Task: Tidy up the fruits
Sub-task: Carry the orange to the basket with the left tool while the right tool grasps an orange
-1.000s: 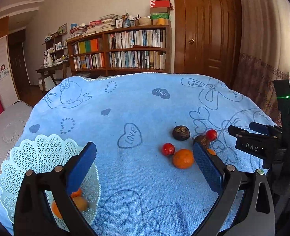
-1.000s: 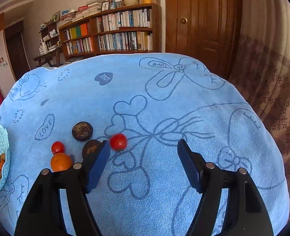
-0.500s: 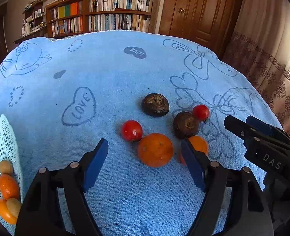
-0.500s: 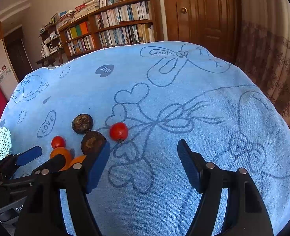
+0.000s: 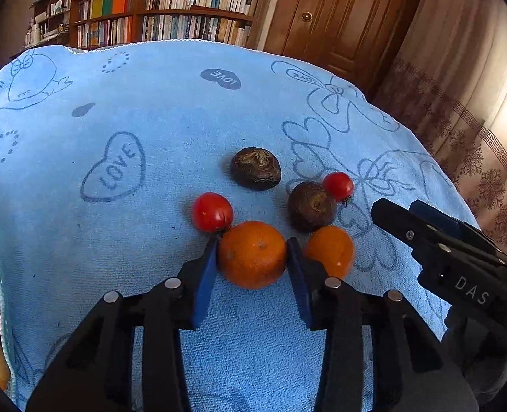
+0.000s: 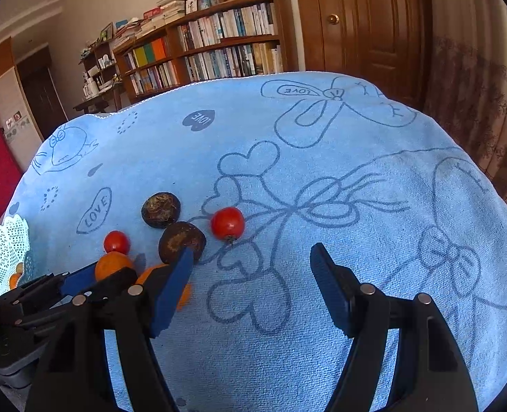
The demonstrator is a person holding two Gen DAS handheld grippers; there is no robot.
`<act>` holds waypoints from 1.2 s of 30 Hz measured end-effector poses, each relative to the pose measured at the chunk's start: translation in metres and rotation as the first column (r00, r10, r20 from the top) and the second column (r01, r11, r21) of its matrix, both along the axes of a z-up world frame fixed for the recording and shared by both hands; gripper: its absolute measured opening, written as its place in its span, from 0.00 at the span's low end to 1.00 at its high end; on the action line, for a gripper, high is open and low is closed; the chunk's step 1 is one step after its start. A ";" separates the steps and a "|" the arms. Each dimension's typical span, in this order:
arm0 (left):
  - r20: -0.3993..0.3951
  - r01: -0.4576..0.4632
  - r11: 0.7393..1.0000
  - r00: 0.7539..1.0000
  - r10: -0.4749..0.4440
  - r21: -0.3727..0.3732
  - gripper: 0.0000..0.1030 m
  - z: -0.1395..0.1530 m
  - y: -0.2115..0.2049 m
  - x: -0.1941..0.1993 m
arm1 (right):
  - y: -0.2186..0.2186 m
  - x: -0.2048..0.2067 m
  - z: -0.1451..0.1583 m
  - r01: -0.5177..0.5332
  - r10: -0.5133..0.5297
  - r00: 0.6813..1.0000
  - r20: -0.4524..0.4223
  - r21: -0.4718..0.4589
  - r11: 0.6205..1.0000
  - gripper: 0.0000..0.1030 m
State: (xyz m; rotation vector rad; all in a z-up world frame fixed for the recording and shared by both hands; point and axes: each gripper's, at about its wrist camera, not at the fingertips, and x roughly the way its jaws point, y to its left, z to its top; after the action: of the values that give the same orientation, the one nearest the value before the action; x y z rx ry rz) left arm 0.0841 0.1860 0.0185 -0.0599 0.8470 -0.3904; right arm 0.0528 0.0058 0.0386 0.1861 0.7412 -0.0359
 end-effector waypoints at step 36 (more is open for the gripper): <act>0.227 -0.253 0.967 0.940 0.256 -0.045 0.40 0.064 0.075 -0.045 | 0.063 0.010 -0.021 -0.270 0.257 0.960 -0.114 -0.114 0.956 0.53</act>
State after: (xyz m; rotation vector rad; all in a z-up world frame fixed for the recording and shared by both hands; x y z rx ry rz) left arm 0.0392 0.2614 0.0821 -0.1338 0.5958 -0.1552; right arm 0.0625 0.0689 0.0177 -0.0396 0.8543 0.1627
